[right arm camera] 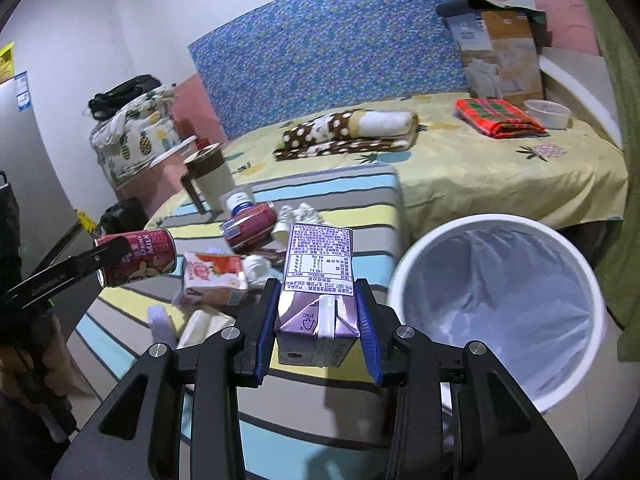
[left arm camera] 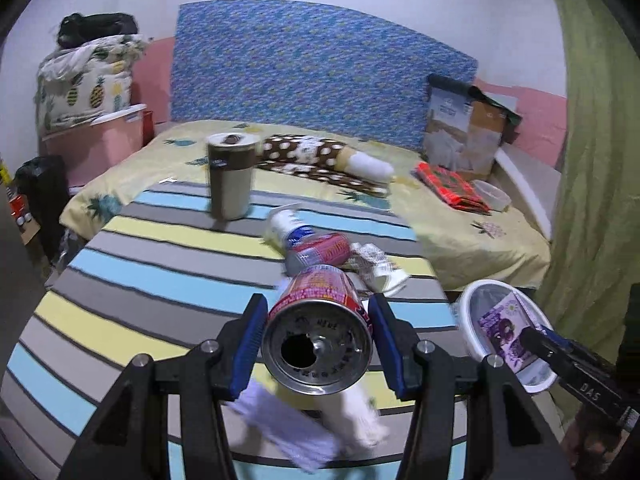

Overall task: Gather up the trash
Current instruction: 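Carry the red can and purple carton over the white bin with both tools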

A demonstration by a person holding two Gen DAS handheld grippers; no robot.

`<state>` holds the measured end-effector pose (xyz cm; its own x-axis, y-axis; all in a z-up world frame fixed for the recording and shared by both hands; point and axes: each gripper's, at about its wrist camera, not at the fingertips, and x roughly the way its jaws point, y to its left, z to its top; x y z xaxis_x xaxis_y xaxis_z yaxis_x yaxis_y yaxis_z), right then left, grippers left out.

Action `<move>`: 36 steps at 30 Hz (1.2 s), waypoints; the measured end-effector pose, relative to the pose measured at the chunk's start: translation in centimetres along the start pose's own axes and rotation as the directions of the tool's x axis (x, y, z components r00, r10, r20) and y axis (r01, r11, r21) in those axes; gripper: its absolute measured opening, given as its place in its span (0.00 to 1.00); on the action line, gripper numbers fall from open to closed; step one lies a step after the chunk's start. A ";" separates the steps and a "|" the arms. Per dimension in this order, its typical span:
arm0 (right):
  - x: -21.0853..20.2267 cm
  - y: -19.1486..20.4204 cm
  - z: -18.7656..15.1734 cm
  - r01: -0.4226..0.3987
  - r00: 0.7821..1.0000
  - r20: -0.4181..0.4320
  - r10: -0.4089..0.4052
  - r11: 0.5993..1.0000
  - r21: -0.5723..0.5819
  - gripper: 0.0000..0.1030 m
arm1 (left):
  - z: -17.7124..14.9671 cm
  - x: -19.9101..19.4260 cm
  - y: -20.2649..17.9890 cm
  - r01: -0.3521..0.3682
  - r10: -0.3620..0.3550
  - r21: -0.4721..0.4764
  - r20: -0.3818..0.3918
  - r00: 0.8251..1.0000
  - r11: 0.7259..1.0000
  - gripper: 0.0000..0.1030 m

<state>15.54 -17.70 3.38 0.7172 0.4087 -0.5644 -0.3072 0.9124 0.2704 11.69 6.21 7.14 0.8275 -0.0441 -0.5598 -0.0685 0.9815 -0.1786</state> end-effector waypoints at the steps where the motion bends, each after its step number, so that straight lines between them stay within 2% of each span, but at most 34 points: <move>1: -0.3 -0.4 -0.1 0.009 1.000 0.004 -0.009 1.000 0.006 0.38 | 0.1 0.2 -0.7 0.016 -0.016 0.010 -0.002 1.000 1.000 0.52; 9: -1.9 -5.4 -0.4 0.116 0.993 0.020 -0.118 0.989 0.089 0.38 | -0.1 2.6 -7.6 0.163 -0.160 0.082 -0.047 0.986 0.983 0.52; 18: -2.4 -8.8 -1.0 0.196 0.980 -0.003 -0.198 0.971 0.139 0.38 | -1.7 6.3 -15.1 0.311 -0.290 0.152 -0.148 0.946 0.938 0.53; 27: -2.0 -11.4 -1.9 0.231 0.973 -0.059 -0.224 0.960 0.159 0.38 | -3.4 9.2 -18.9 0.368 -0.323 0.181 -0.238 0.916 0.912 0.53; 36: -0.9 -12.4 -2.5 0.223 0.971 -0.127 -0.204 0.962 0.158 0.38 | -4.6 11.3 -20.2 0.398 -0.333 0.188 -0.303 0.893 0.898 0.53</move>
<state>17.13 -29.37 -1.41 0.6794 0.2128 -0.7023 -0.0367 0.9657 0.2571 19.90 -14.93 0.68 0.5925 -0.4223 -0.6860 0.3728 0.8987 -0.2312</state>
